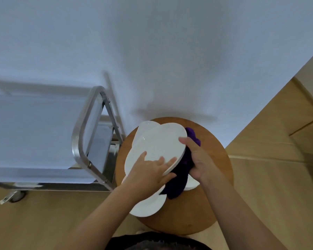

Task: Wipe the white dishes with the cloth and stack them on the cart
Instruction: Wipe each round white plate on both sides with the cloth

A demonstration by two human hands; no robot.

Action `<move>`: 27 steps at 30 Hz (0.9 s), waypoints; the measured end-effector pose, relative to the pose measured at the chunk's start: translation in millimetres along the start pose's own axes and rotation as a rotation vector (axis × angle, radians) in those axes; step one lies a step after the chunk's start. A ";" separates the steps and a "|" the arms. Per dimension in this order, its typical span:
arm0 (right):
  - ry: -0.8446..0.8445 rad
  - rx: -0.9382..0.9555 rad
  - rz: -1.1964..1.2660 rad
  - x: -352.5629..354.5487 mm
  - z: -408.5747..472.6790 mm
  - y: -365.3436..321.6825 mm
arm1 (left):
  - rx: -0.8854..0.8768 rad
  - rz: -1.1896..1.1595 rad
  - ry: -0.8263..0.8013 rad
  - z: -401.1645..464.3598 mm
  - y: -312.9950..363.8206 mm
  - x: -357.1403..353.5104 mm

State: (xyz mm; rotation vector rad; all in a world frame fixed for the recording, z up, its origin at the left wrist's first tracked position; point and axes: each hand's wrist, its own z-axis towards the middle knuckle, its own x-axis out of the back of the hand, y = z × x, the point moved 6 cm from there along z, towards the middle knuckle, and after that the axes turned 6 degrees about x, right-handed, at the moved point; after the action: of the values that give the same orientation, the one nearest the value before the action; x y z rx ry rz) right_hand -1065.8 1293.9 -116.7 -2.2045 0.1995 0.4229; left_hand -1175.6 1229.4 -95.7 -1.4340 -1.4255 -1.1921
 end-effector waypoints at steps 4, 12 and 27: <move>0.135 -0.158 -0.023 19.6 4.8 41.1 | 0.106 -0.378 -0.024 -9.7 -27.2 -24.3; 0.188 -0.147 -0.290 53.7 22.3 90.0 | 0.932 -1.203 -0.095 -30.6 -134.8 -110.6; -0.079 0.558 -1.156 -1.6 5.3 82.5 | 0.830 -1.614 -0.095 -27.2 -133.3 -133.5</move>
State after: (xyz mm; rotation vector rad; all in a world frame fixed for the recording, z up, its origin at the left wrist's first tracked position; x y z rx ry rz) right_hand -1092.2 1247.1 -179.6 -1.4258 -0.8659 -0.1893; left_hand -1301.8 1177.2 -228.7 0.4934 -2.7470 -0.9933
